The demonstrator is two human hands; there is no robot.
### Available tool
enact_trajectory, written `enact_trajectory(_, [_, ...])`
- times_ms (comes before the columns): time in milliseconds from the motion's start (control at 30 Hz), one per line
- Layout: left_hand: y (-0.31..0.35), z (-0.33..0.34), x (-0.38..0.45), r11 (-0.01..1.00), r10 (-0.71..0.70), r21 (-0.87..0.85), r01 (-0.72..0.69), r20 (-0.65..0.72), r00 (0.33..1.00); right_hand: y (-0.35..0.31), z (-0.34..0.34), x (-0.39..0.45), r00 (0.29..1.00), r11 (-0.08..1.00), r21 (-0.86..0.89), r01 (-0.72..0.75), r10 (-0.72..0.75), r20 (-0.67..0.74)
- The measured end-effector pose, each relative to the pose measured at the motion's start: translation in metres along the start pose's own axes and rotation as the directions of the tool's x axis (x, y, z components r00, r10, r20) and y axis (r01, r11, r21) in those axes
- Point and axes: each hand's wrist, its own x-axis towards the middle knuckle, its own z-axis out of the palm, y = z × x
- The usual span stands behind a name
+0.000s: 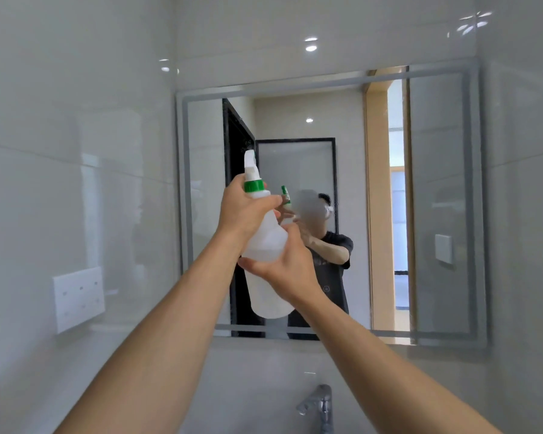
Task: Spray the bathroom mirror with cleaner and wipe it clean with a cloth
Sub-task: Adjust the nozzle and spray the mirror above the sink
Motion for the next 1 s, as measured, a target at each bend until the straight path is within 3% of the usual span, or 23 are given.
enact_trajectory(400, [0.014,-0.034,0.029,0.999,0.032,0.045,-0.023,-0.189,0.982,-0.030,0.031,0.031,0.995,0.999,0.009,0.041,-0.042,0.087])
enact_trajectory(600, [0.021,-0.051,0.035,1.000,0.001,0.000,-0.001,-0.121,0.993,-0.042,0.039,0.040,0.991,0.999,0.000,0.044,-0.044,0.129])
enact_trajectory(1000, [0.026,-0.057,0.048,0.998,0.063,0.038,-0.055,-0.249,0.966,-0.053,0.043,0.049,0.987,0.997,0.014,0.072,-0.073,0.140])
